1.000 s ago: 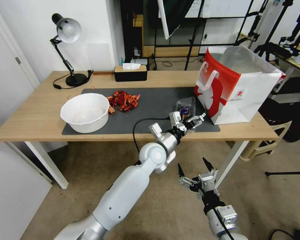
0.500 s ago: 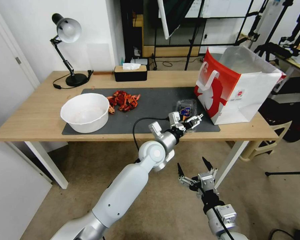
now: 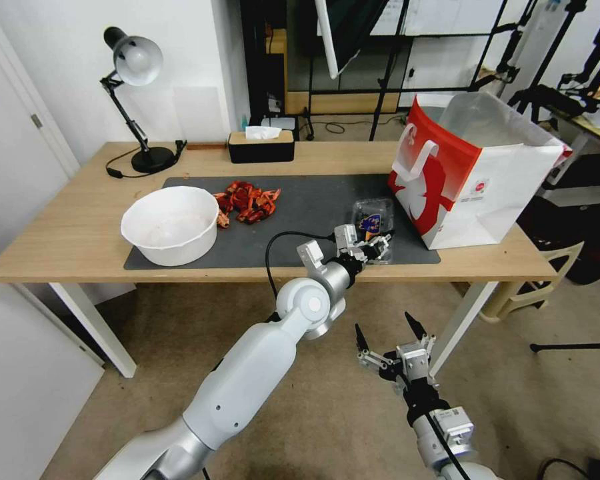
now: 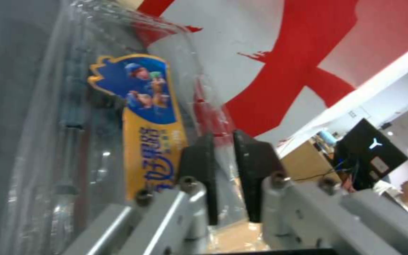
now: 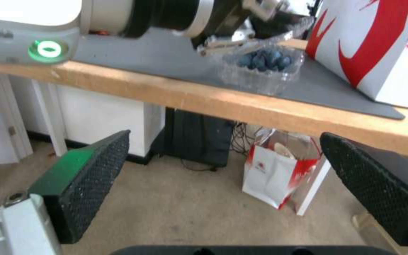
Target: Close the takeout container lid, then place the container into the takeout bag.
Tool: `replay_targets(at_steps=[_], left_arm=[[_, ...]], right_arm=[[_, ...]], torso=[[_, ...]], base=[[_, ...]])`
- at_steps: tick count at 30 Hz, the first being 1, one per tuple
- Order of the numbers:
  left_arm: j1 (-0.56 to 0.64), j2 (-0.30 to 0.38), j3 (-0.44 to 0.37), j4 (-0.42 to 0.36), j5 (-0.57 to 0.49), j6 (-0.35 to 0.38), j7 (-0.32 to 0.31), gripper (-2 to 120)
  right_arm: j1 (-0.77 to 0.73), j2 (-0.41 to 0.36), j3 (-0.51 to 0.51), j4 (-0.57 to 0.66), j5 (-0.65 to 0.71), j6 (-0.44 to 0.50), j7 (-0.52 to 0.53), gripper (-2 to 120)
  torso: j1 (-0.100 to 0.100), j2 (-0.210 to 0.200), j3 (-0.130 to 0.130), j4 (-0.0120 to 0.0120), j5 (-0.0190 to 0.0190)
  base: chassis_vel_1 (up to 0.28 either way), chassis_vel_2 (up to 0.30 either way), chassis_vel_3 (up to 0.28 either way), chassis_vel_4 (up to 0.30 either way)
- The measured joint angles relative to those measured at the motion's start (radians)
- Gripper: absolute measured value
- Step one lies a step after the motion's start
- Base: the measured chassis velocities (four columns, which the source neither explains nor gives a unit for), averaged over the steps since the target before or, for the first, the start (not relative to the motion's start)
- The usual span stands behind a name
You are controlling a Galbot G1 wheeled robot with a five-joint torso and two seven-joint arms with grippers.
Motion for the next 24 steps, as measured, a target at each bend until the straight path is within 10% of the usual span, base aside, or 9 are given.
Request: replay_targets(at_steps=[2, 10, 24], left_arm=[[0.0, 0.001, -0.001, 0.0, 0.0, 0.005, -0.014, 0], [0.0, 0.002, -0.002, 0.0, -0.003, 0.01, -0.035, 0], [-0.006, 0.021, -0.005, 0.0, 0.013, 0.021, -0.051, 0]], right_arm=[[0.003, 0.0, 0.0, 0.007, 0.004, -0.003, 0.0, 100], [0.017, 0.0, 0.013, 0.043, 0.051, -0.036, -0.006, 100], [0.262, -0.061, 0.146, 0.194, 0.853, -0.425, 0.2, 100]], torso=[[0.0, 0.0, 0.0, 0.0, 0.0], [0.0, 0.0, 0.0, 0.0, 0.0], [0.0, 0.0, 0.0, 0.0, 0.0001]], base=[[0.0, 0.0, 0.0, 0.0], [0.0, 0.0, 0.0, 0.0], [0.0, 0.0, 0.0, 0.0]])
